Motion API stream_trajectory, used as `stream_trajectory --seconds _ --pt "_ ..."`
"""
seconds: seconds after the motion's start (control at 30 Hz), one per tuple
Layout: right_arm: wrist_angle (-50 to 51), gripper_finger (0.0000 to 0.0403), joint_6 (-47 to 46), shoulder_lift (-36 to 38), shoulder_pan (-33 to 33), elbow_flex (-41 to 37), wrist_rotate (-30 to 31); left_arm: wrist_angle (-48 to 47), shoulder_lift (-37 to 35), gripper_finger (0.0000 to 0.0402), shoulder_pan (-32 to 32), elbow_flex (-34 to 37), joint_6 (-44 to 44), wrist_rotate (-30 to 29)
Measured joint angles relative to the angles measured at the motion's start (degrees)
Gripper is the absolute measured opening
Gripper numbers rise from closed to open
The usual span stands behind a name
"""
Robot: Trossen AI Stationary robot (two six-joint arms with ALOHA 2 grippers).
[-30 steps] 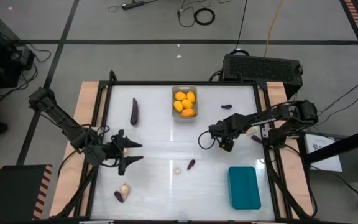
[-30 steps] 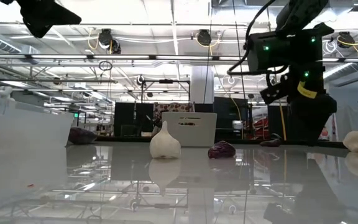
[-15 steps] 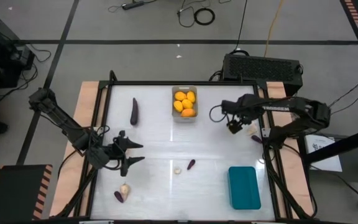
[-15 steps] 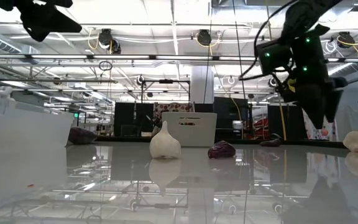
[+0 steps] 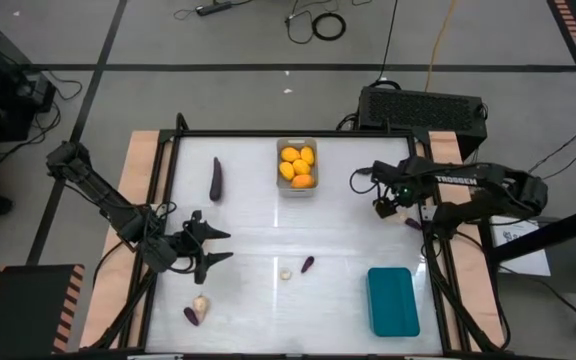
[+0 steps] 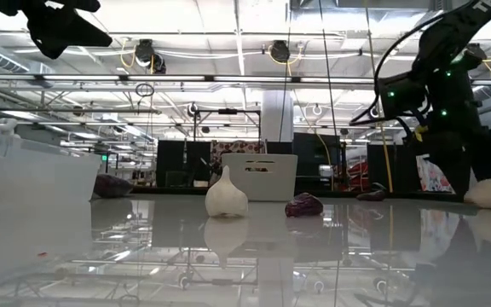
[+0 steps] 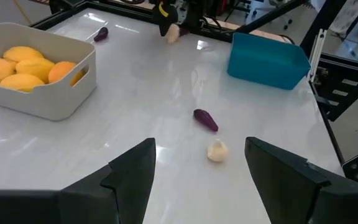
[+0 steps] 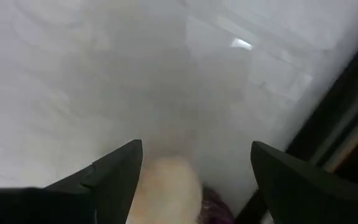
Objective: Sort produce into baskets
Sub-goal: Put the garlic into the transparent bin
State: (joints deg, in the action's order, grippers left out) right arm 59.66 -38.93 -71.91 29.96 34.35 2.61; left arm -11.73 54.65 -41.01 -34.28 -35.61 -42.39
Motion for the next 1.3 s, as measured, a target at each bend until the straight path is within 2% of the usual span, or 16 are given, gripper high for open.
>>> stream_trajectory --seconds 0.17,0.37,0.53,0.67,0.83,1.0,1.13,1.3 --pt "-2.2 0.0293 -0.8 0.0 -0.2 -1.6 -2.6 0.0 0.0 0.0253 0.0 0.0 0.0 -0.1" --pt "-6.8 0.0293 -1.0 0.0 -3.7 -2.0 -5.7 0.0 0.0 0.0253 0.0 0.0 0.0 -0.1" --pt "-17.3 0.0293 -0.7 0.0 -7.0 -1.9 -13.6 0.0 0.0 0.0253 0.1 0.0 0.4 -0.3" --pt "-17.1 0.0293 0.2 0.0 -9.1 -0.3 -15.2 -0.5 0.0 0.0253 0.1 0.0 0.3 -0.3" --pt "-12.1 0.0293 6.1 0.0 -11.7 3.8 -14.4 -1.3 0.0 0.0253 0.1 0.0 0.3 -1.3" --pt "1.2 0.0293 5.3 0.0 -13.6 8.8 -9.0 -1.4 0.0 0.0253 0.1 0.0 0.5 -1.6" --pt "11.3 0.0293 5.2 -0.1 -15.0 9.7 -6.8 -1.4 0.0 0.0253 0.1 0.0 1.4 -1.7" --pt "11.0 0.0293 5.5 -0.6 -16.5 9.2 -6.1 -1.5 0.0 0.0253 0.1 0.0 1.7 -1.7"
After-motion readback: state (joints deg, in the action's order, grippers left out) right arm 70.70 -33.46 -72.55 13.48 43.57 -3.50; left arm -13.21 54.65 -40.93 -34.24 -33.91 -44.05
